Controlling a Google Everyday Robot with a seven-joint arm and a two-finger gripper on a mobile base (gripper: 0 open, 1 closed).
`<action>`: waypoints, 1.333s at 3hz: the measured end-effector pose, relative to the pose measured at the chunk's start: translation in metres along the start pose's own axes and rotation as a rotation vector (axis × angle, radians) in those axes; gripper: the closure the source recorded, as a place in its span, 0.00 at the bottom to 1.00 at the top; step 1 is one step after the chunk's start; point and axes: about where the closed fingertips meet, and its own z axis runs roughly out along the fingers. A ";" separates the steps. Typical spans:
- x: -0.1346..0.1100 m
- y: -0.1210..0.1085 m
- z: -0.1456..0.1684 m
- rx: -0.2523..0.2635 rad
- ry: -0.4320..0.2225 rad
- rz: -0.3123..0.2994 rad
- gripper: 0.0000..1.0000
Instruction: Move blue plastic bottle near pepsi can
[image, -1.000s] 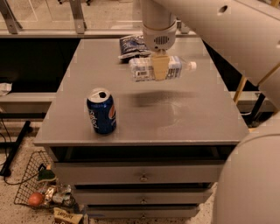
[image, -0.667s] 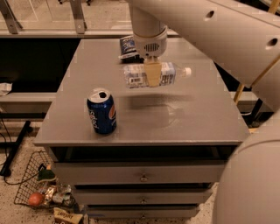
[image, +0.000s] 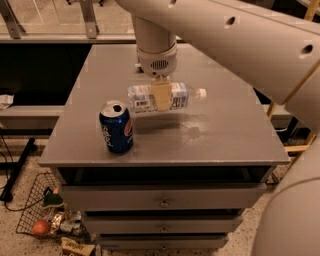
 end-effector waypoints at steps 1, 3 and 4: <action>-0.019 0.007 0.011 -0.038 -0.017 -0.042 1.00; -0.035 0.009 0.037 -0.090 -0.032 -0.059 1.00; -0.031 0.011 0.045 -0.106 -0.028 -0.039 1.00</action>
Offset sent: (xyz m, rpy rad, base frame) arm -0.0126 0.0347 -0.0496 -0.0168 0.1560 0.0682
